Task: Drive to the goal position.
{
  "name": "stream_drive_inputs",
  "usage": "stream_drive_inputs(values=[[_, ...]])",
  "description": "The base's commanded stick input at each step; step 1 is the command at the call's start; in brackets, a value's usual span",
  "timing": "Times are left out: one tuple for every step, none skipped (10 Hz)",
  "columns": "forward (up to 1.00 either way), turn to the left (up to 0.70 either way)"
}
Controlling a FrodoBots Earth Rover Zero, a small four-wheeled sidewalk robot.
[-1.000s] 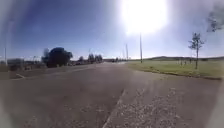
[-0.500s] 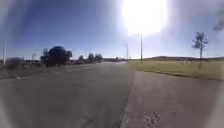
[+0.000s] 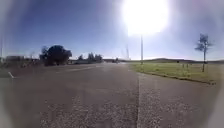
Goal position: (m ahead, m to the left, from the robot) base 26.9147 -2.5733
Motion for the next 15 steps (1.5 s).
stream_drive_inputs(values=[[1.0,0.0],[1.0,0.0],[1.0,0.0],[1.0,0.0],[1.0,0.0],[1.0,0.0],[1.0,0.0],[1.0,0.0],[1.0,0.0],[1.0,0.0],[1.0,0.0],[1.0,0.0],[1.0,0.0],[1.0,0.0],[1.0,0.0]])
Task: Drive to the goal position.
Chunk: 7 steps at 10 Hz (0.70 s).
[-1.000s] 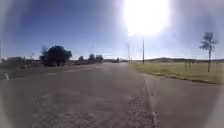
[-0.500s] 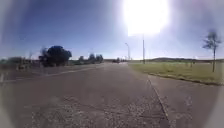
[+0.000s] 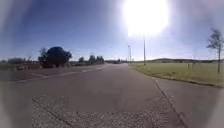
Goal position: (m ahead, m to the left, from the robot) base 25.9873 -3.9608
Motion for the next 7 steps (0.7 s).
stream_drive_inputs(values=[[1.0,0.0],[1.0,0.0],[1.0,0.0],[1.0,0.0],[1.0,0.0],[1.0,0.0],[1.0,0.0]])
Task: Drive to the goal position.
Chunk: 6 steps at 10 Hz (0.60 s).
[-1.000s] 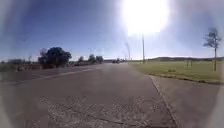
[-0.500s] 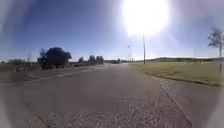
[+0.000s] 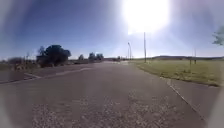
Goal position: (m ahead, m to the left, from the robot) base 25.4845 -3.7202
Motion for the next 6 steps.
stream_drive_inputs(values=[[1.0,0.0],[1.0,-0.39],[1.0,-0.4],[1.0,0.0],[1.0,0.0],[1.0,0.0]])
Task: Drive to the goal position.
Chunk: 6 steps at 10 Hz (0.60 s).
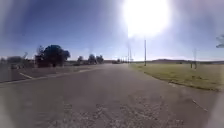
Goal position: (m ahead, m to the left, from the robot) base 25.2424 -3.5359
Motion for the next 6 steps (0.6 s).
stream_drive_inputs(values=[[1.0,0.0],[1.0,0.0],[1.0,0.0],[1.0,0.0],[1.0,0.0],[1.0,0.0]])
